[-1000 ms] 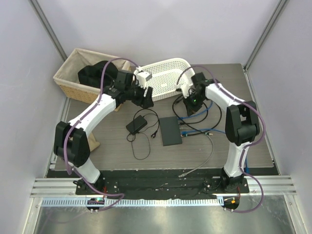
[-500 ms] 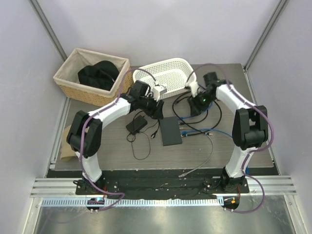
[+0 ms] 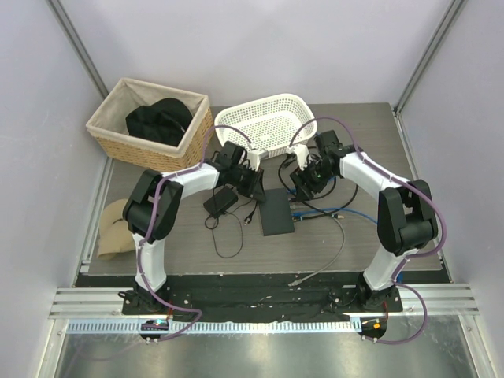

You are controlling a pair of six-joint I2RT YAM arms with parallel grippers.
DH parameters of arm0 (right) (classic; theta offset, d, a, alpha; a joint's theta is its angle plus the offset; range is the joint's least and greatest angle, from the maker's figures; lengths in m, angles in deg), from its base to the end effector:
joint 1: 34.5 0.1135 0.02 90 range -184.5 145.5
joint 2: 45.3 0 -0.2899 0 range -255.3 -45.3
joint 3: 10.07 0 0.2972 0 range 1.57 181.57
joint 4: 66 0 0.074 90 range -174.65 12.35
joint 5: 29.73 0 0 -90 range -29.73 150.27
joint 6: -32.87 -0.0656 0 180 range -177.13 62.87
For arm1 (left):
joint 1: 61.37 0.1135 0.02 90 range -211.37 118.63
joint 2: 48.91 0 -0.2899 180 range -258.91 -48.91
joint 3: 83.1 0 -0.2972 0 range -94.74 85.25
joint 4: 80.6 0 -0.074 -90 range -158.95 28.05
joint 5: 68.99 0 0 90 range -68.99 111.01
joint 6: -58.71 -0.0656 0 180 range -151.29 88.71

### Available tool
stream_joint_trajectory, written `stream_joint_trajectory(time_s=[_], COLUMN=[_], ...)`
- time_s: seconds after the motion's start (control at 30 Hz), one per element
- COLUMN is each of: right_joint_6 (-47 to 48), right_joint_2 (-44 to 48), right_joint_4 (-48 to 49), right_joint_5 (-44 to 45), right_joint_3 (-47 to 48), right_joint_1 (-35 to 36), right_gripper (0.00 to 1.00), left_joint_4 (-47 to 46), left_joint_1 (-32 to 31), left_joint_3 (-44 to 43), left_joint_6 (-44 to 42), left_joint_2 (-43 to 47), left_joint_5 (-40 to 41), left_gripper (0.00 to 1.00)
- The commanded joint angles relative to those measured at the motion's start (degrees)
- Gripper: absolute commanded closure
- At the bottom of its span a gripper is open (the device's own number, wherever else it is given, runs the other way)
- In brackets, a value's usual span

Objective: Pull the plug from the switch port

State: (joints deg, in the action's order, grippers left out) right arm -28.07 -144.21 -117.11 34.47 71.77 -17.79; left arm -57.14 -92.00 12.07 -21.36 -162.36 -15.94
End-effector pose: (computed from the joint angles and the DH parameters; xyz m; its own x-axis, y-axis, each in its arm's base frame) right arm 0.3734 0.1419 0.1891 -0.5762 -0.6296 -0.5212 -0.7936 0.5834 0.1726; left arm 0.3877 -0.2754 0.1374 -0.7937 0.3098 -0.5236 0.5971 0.5613 -0.5731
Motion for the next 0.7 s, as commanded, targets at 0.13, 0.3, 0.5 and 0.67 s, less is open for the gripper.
stream_joint_trajectory(time_s=[0.13, 0.3, 0.5, 0.67], right_joint_6=[-0.67, -0.14, 1.42, 15.83], right_joint_2=[-2.42, -4.62, -2.96, 1.17], right_joint_4=[2.46, 1.94, 1.50, -4.12], right_joint_5=[0.40, 3.21, 6.46, 8.40], right_joint_3=[2.14, 2.67, 6.78, 11.36], right_joint_1=[1.74, 2.63, 2.72, 2.72], right_gripper=[0.47, 0.50, 0.82, 0.91], left_joint_4=[-0.74, -1.18, -0.57, -0.39], left_joint_1=[-0.13, -0.13, -0.13, -0.13], left_joint_3=[0.68, 1.38, 1.29, 1.03], left_joint_6=[0.09, -0.62, -1.41, -1.50], left_joint_2=[-1.16, -0.46, -0.63, -0.81], left_joint_5=[3.28, 4.17, 4.17, 3.99], left_gripper=[0.82, 0.81, 0.82, 0.82])
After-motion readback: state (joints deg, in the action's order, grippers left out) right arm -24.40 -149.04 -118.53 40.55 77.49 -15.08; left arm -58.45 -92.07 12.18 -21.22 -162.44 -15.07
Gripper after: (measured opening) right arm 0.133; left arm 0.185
